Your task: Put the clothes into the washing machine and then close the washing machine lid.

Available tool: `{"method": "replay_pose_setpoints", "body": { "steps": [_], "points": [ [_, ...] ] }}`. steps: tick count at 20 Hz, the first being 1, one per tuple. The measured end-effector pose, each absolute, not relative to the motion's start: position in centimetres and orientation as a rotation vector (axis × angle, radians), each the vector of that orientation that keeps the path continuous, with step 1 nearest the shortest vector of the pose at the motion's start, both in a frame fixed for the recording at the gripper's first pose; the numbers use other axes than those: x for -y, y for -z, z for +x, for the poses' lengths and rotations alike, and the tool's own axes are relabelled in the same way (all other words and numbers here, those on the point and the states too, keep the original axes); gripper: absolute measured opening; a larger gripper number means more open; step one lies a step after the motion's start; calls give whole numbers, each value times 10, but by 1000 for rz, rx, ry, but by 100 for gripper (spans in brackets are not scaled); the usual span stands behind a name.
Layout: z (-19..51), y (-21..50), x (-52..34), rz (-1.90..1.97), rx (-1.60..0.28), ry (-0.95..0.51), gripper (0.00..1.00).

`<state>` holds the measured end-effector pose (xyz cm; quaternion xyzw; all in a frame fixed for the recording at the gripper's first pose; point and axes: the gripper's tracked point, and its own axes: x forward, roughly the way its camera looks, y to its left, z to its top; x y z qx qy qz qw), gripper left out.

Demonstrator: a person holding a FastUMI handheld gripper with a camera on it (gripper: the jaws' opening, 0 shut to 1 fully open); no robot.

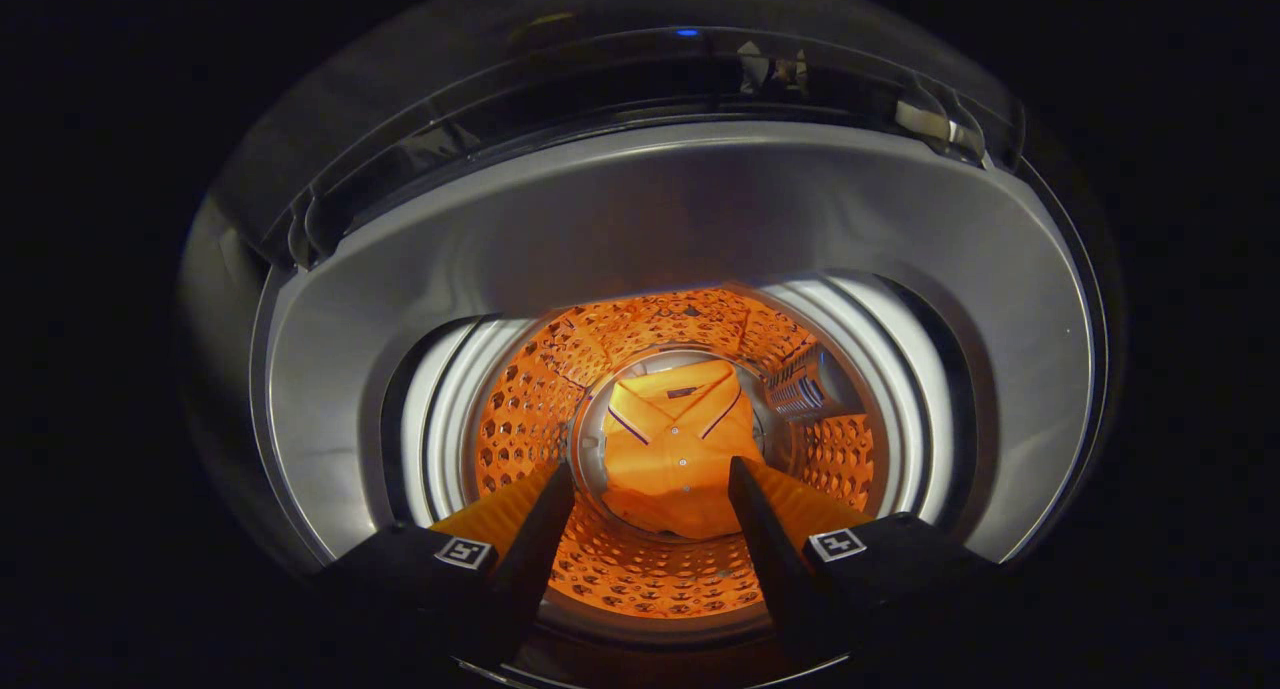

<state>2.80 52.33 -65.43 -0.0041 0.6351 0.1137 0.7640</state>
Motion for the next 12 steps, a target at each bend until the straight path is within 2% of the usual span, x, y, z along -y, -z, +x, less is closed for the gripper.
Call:
{"method": "replay_pose_setpoints", "body": {
  "steps": [3,7,12],
  "points": [
    [44,638,-531,-27,-1230,-290,99],
    [45,613,-531,-53,-1125,-365,99],
    [50,545,-538,19,-1000,-403,99]
  ]
}}
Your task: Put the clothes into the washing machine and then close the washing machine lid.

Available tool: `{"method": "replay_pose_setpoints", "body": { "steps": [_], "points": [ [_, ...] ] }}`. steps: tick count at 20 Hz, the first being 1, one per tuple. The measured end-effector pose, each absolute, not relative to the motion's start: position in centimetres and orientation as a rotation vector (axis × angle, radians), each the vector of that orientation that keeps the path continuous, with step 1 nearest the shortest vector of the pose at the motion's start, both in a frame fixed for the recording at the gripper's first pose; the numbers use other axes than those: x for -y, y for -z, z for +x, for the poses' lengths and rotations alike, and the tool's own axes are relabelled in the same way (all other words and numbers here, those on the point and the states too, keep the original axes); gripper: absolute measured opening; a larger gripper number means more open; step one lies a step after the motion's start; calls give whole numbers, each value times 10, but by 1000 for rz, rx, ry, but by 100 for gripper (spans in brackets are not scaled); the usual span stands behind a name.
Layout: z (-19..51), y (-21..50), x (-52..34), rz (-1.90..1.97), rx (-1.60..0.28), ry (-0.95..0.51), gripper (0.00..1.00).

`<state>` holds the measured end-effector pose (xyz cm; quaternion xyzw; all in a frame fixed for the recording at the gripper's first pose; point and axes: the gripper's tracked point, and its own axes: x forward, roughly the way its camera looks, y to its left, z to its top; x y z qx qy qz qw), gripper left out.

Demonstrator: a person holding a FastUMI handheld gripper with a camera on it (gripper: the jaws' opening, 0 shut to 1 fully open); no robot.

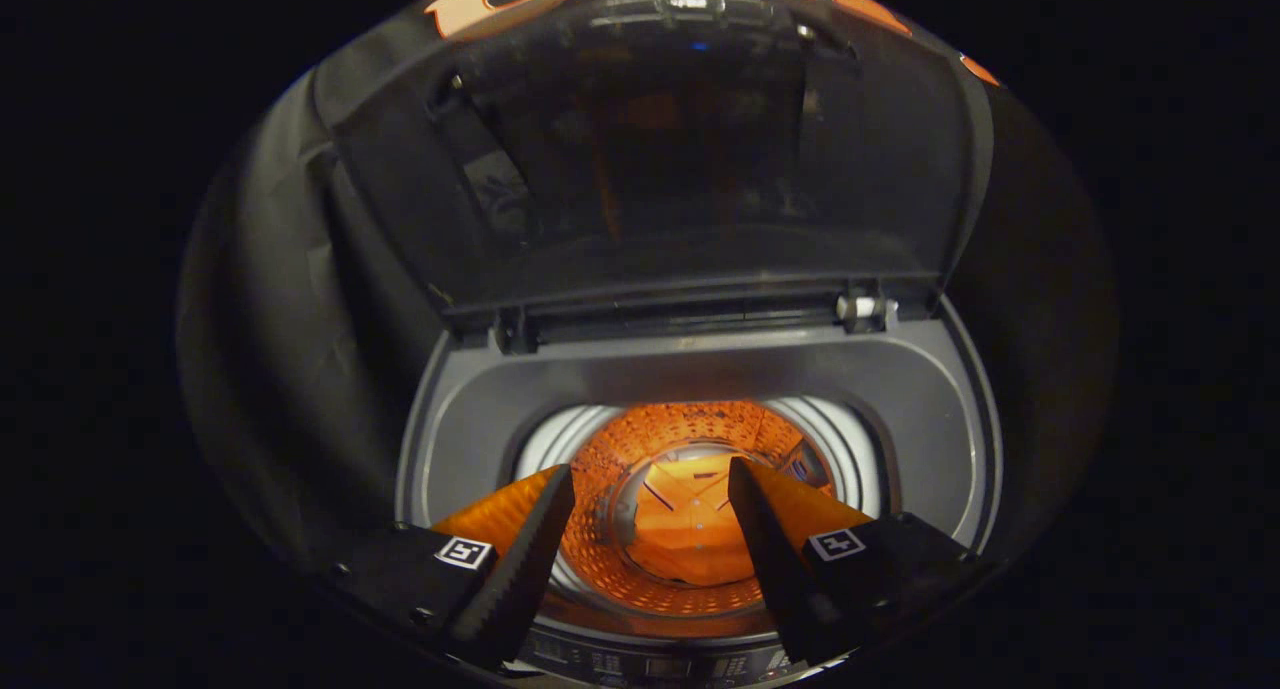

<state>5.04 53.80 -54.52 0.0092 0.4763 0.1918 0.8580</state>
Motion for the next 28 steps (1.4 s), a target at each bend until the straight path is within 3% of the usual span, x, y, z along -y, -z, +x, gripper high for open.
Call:
{"method": "replay_pose_setpoints", "body": {
  "steps": [15,21,28],
  "points": [
    [91,303,-529,133,-556,-439,99],
    [134,253,-533,124,-453,-434,98],
    [204,241,-562,14,-395,-447,98]
  ]
}}
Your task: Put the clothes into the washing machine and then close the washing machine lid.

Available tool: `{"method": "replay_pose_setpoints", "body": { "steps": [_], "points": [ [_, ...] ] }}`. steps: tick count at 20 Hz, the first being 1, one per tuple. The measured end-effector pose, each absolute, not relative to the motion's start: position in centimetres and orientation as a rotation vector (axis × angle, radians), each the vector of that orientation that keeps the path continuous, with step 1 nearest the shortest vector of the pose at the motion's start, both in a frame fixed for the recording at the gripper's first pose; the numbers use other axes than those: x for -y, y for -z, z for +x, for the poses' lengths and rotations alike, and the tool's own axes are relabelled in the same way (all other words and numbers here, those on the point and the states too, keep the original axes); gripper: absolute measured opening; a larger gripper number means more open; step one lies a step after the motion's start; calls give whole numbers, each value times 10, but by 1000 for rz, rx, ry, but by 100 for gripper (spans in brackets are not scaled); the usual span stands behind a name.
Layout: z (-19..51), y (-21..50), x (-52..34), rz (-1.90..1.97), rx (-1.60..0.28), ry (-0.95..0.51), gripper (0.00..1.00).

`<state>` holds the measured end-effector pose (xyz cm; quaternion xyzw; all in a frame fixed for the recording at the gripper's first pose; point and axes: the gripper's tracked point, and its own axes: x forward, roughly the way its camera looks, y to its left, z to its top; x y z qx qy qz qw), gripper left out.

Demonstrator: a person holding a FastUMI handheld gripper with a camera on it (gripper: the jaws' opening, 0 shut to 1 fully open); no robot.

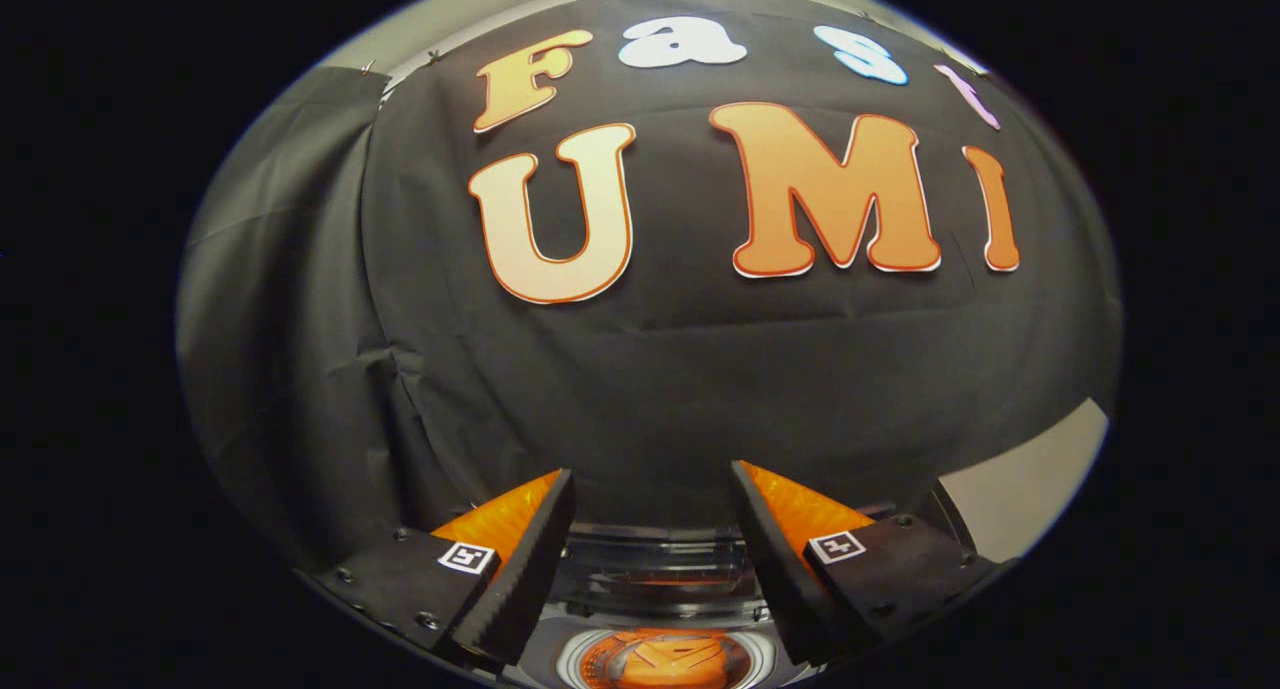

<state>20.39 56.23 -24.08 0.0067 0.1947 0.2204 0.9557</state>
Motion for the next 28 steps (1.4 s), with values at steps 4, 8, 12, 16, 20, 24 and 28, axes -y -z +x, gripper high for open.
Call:
{"method": "replay_pose_setpoints", "body": {
  "steps": [4,8,12,16,20,24,28],
  "points": [
    [235,270,-574,-7,-432,-433,98],
    [261,295,-574,-29,-474,-394,98],
    [268,316,-577,-45,-506,-381,99],
    [266,337,-584,-61,-516,-396,99],
    [269,338,-579,-69,-492,-399,99],
    [258,330,-575,-67,-389,-379,99],
    [244,327,-570,-46,-373,-386,100]
  ]
}}
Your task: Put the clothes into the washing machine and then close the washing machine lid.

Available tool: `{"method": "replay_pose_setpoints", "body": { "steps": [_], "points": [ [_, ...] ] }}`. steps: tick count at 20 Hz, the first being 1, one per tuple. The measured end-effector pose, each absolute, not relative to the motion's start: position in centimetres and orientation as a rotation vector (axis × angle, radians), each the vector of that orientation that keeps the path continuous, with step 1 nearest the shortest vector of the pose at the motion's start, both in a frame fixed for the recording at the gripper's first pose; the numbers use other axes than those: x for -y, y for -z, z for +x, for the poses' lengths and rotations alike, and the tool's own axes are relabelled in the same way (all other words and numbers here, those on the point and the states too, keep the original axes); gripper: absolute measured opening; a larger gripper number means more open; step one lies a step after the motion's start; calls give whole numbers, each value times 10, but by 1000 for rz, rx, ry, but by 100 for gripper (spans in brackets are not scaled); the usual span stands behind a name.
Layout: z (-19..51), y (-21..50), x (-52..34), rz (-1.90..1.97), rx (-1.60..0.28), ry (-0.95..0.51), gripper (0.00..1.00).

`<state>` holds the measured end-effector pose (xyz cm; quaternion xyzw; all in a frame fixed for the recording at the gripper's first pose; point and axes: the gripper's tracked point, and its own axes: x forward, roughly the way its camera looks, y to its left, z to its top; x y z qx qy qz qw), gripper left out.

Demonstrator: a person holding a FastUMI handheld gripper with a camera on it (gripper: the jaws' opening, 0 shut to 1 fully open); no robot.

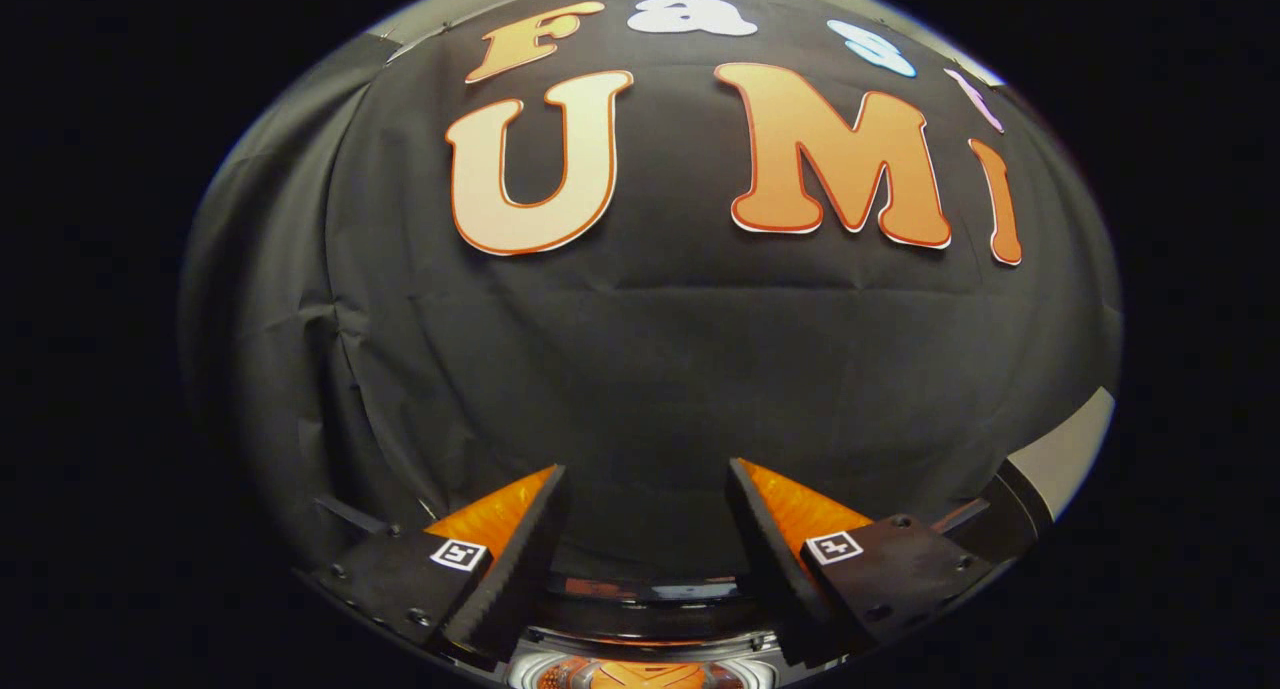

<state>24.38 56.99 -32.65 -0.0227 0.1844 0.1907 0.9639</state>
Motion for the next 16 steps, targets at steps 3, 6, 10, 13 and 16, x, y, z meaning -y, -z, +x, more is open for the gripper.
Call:
{"method": "replay_pose_setpoints", "body": {
  "steps": [3,6,10,13,16],
  "points": [
    [232,327,-567,-43,-375,-393,100],
    [212,325,-561,-41,-370,-394,100],
    [182,331,-554,-53,-430,-397,100],
    [169,331,-551,-53,-431,-398,100],
    [155,334,-547,-53,-428,-397,100]
  ]
}}
